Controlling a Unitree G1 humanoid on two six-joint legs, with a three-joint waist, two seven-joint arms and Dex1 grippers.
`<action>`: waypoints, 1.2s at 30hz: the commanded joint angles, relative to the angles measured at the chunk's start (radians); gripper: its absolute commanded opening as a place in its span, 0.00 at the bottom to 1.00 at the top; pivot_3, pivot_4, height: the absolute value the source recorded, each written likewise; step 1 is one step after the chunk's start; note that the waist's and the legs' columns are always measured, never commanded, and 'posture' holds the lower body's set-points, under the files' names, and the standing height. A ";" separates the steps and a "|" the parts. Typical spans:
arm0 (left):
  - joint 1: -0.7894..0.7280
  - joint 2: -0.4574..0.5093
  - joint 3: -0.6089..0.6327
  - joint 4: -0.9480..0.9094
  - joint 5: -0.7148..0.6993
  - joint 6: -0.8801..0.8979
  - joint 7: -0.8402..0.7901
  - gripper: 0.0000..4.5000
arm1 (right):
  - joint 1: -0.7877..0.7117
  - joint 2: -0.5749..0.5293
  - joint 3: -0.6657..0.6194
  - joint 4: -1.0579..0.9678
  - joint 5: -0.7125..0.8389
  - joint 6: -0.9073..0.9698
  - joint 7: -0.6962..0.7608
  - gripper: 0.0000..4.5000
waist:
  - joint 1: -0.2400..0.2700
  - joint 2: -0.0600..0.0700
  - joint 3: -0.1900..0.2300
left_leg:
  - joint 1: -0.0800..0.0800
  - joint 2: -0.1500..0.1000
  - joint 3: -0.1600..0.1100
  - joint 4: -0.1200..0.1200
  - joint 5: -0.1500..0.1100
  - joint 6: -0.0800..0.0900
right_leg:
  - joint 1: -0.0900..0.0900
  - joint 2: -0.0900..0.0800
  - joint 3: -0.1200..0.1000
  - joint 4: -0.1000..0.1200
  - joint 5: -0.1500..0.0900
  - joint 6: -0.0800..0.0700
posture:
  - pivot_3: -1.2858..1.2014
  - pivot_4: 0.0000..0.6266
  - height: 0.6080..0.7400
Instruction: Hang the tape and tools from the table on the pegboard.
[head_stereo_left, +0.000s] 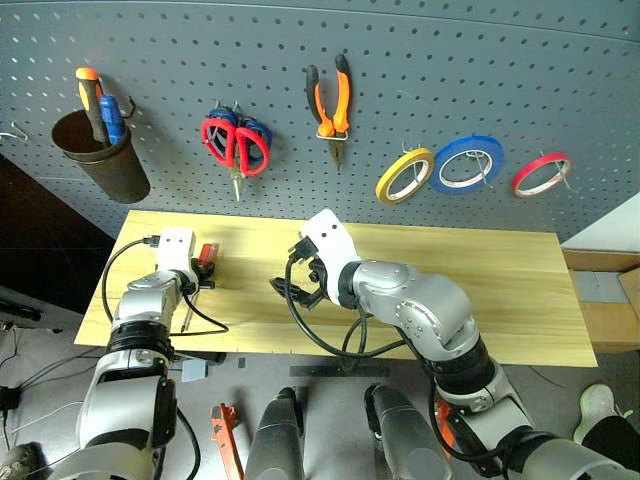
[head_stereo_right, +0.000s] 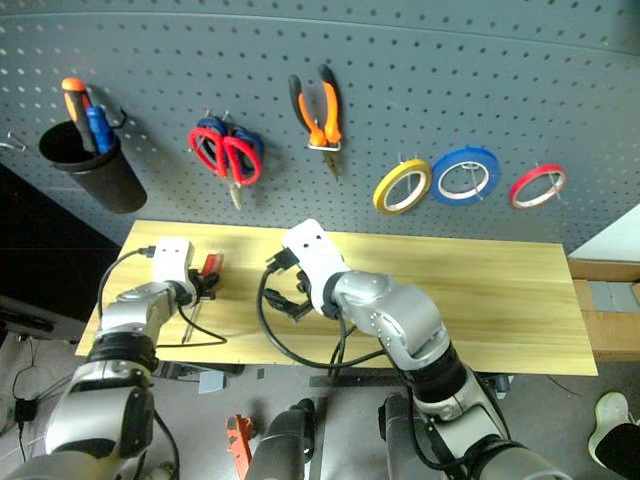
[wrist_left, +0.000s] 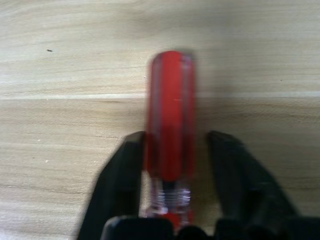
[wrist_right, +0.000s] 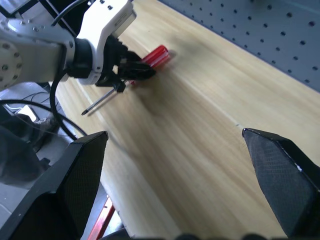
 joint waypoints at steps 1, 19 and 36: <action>0.046 0.022 0.030 -0.068 -0.014 -0.010 0.014 0.19 | -0.027 0.002 -0.022 -0.007 -0.004 -0.034 0.016 1.00 | -0.001 0.000 0.000 | 0.000 0.000 0.000 0.000 0.000 0.000 | 0.000 0.000 0.000 0.000 0.000 0.000 | 0.47 0.53 1.00; 0.602 -0.122 0.196 -1.089 -0.150 -0.236 0.063 0.19 | -0.040 -0.231 -0.020 -0.207 0.028 -0.350 0.325 1.00 | 0.011 -0.012 -0.014 | -0.009 -0.002 -0.002 -0.006 0.005 -0.005 | -0.009 -0.016 -0.007 -0.001 0.000 0.000 | 0.50 0.35 1.00; 0.169 0.068 0.310 -1.037 -0.166 -0.353 0.124 0.19 | -0.138 -0.251 -0.070 -0.087 -0.014 -0.492 0.366 1.00 | 0.033 -0.019 -0.059 | -0.009 -0.004 -0.004 -0.006 0.011 -0.011 | -0.008 -0.008 -0.011 0.001 0.002 -0.004 | 0.51 0.24 1.00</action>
